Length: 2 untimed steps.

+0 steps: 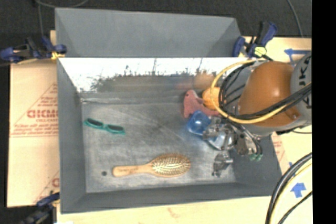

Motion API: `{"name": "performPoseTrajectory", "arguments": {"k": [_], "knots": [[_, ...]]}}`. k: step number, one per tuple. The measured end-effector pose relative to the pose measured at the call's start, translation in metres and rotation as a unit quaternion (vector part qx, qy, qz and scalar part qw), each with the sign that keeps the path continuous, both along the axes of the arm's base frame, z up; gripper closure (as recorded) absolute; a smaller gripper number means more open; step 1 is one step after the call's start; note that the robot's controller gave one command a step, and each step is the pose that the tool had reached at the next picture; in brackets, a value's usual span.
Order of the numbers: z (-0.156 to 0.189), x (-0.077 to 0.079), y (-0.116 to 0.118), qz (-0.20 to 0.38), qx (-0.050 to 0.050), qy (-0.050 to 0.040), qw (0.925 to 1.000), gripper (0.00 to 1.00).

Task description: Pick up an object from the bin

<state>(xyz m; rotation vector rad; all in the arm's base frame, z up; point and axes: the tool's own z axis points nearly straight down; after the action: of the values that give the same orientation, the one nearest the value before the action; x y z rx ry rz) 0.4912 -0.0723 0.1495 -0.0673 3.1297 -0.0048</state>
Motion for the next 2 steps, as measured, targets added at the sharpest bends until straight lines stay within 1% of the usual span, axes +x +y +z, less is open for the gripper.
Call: {"name": "performPoseTrajectory", "arguments": {"k": [1,2], "knots": [[-0.065,-0.013,-0.004,-0.025,0.002,0.0016,0.9997,0.0],[-0.072,-0.008,0.044,-0.022,0.001,0.0024,0.9998,0.0]]}}
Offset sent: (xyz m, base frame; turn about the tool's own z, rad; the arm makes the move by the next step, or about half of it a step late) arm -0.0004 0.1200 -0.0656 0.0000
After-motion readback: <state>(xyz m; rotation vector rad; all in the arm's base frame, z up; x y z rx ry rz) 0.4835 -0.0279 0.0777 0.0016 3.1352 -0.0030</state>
